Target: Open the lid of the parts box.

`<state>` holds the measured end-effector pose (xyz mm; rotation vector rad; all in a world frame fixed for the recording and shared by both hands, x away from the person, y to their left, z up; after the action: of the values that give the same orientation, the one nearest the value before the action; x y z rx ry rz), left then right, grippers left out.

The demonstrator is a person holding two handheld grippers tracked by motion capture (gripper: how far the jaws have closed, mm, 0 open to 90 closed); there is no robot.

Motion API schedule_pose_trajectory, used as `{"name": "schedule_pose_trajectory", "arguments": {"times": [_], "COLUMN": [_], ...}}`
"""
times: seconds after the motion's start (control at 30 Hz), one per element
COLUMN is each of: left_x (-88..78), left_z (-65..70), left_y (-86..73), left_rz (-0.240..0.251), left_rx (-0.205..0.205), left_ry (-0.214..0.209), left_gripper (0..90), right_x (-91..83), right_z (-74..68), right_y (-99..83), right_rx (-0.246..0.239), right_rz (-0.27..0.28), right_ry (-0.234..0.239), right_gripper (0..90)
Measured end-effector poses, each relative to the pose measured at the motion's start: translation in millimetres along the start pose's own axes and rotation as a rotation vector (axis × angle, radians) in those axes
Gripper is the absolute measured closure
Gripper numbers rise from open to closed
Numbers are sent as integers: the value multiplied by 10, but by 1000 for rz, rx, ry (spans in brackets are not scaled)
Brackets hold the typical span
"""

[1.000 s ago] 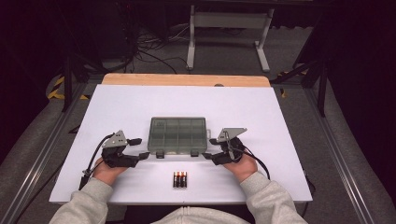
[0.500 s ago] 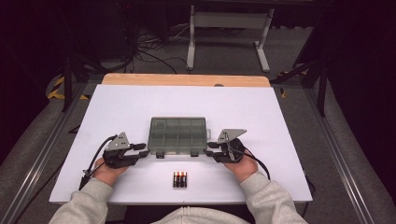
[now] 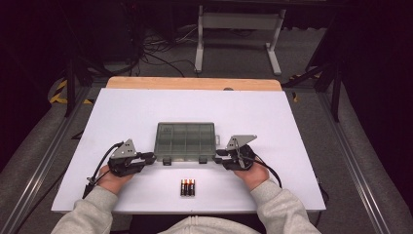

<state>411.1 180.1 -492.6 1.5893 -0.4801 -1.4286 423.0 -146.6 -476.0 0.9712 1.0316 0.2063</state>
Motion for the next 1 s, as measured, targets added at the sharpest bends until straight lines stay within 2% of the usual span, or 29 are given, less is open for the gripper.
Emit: {"name": "schedule_pose_trajectory", "arguments": {"times": [0.63,0.9,1.0], "left_x": [3,-31,-62], "left_z": [11,22,37], "left_y": [4,29,63], "left_rz": [-2,24,44], "left_rx": [6,15,22], "left_ry": [6,-4,-7], "left_gripper": [744,795,809], "right_x": [-1,-28,-64], "right_z": [5,4,10], "right_y": [0,19,43], "right_rx": [6,4,12], "right_rz": [0,14,36], "right_ry": [9,16,26], "right_gripper": [659,698,730]}}
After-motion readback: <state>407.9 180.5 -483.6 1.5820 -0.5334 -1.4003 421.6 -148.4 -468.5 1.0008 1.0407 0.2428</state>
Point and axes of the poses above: each handheld gripper's, and its own axes: x roughly forward along the jaws, y roughly out of its top, z roughly to its right, the point moved 5 cm from there along x, roughly forward along the jaws, and after that the axes turned 10 degrees about -y, right-handed, at the moved point
